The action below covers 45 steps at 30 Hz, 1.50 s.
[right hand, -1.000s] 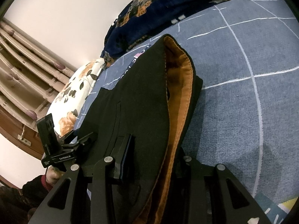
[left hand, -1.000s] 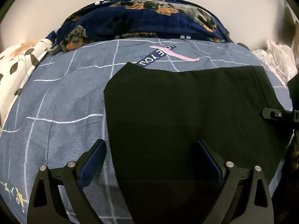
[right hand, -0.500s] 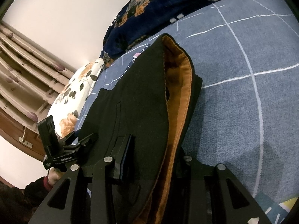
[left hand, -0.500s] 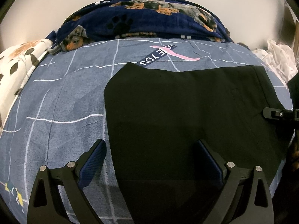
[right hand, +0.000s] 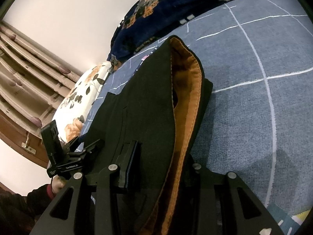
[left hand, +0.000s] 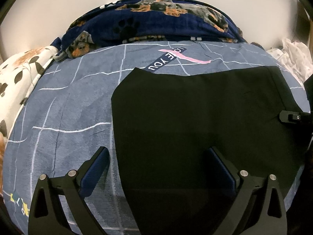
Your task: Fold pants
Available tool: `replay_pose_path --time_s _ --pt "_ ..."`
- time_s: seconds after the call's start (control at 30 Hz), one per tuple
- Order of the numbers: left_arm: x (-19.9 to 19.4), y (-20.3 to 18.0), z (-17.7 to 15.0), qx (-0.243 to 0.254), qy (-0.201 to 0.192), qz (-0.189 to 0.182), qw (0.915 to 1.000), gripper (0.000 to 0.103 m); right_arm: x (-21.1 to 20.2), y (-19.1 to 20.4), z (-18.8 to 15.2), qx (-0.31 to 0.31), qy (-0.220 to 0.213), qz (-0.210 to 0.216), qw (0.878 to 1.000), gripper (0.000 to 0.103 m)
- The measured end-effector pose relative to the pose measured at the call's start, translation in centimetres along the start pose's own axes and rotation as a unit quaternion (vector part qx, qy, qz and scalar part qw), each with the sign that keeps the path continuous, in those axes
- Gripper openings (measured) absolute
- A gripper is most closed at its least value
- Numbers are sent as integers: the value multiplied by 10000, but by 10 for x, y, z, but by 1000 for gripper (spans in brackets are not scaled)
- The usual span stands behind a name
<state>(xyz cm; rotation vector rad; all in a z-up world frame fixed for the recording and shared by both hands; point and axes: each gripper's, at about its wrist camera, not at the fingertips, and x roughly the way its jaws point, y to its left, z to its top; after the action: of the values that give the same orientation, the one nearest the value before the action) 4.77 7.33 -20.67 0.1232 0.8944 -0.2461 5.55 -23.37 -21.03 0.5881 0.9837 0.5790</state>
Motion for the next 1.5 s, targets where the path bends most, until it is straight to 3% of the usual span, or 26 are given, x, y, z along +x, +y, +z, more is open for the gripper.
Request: replay_pose_path --time_s 0.53,0.6,0.67,0.77,0.83,0.97,1.23,1.33,1.43,1.5 --pt "0 1 1 -49 56 -50 10000 100 2 7 7 -76 155 -225 9996 32" --pt "-1 0 2 -29 73 -79 9999 97 2 6 7 -34 175 -221 9996 32" --pt "-4 -4 3 40 85 -284 9996 71 3 7 9 -41 192 -237 9995 32" --pt "-9 -15 6 236 98 -293 9992 59 2 6 9 53 219 -188 9996 32" --pt "-7 -11 7 106 168 -426 9989 59 3 7 10 25 245 -204 9995 32" --pt "1 11 10 -515 509 -1043 9919 58 4 5 12 52 365 -155 9992 33" --pt "7 20 16 -615 837 -1466 9837 61 7 -2 17 253 625 157 9976 39" --pt "9 17 19 -446 920 -1532 9829 67 7 -7 19 429 717 299 9961 41" --pt "10 11 20 -369 962 -1467 9838 67 8 -1 18 237 768 167 9966 40" --pt "10 12 21 -474 905 -1446 9842 51 9 4 17 91 778 7 9969 35"
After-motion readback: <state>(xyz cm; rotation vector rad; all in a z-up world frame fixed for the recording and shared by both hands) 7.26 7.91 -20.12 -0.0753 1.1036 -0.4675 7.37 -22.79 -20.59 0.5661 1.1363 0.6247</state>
